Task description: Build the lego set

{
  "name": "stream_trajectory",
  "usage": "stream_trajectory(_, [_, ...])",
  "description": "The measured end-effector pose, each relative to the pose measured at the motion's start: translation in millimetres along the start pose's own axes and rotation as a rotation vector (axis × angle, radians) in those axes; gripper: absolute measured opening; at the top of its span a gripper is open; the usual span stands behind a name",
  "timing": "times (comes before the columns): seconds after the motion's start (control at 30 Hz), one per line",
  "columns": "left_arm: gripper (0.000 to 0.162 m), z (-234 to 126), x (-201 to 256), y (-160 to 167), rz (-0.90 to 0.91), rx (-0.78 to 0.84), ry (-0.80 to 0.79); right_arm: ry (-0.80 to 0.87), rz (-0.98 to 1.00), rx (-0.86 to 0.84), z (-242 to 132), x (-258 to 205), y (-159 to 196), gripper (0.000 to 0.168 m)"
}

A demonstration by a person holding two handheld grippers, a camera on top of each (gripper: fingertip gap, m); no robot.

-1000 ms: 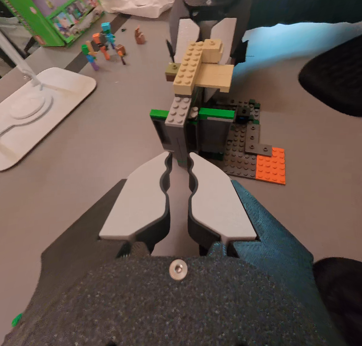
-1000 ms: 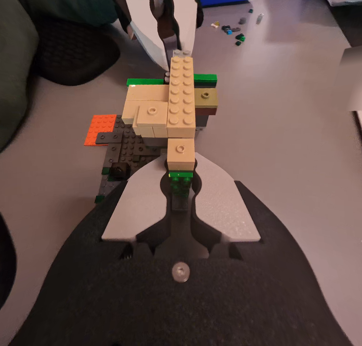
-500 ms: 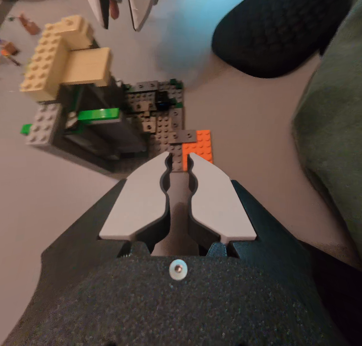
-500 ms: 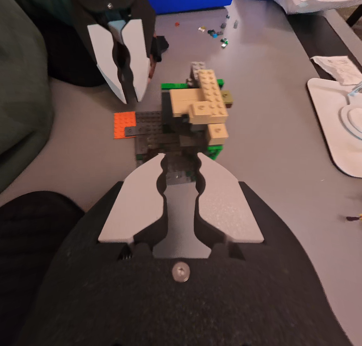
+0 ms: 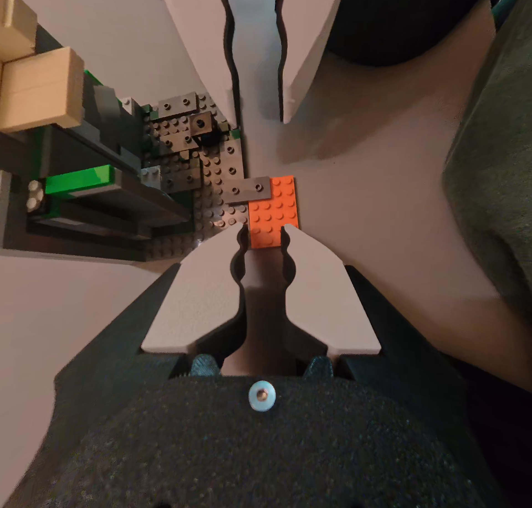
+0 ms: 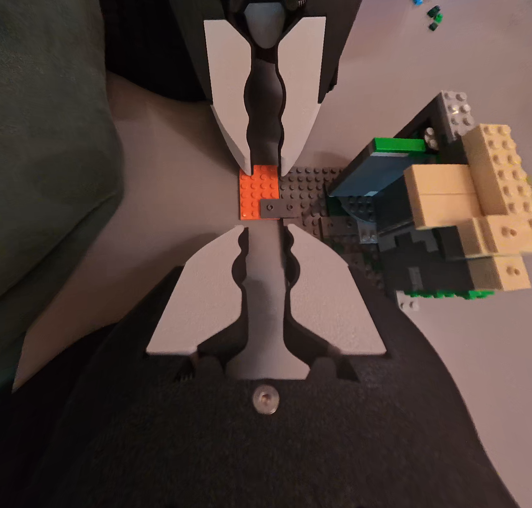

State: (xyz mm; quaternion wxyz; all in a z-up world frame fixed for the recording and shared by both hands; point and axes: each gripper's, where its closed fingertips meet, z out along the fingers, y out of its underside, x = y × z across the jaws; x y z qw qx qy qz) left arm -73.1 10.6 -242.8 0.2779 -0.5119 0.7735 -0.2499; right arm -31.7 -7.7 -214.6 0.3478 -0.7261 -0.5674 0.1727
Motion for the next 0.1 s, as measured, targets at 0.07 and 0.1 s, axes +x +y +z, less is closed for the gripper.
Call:
stream_trajectory(0.07, [0.02, -0.1, -1.1, -0.1, -0.008, 0.003, -0.005, 0.007, -0.015, -0.023, 6.8, 3.0, -1.3, 0.021])
stream_trajectory(0.1, [0.02, -0.2, -2.1, -0.1, -0.01, 0.005, -0.011, 0.012, -0.018, -0.031, 9.9, 4.9, -2.2, 0.018])
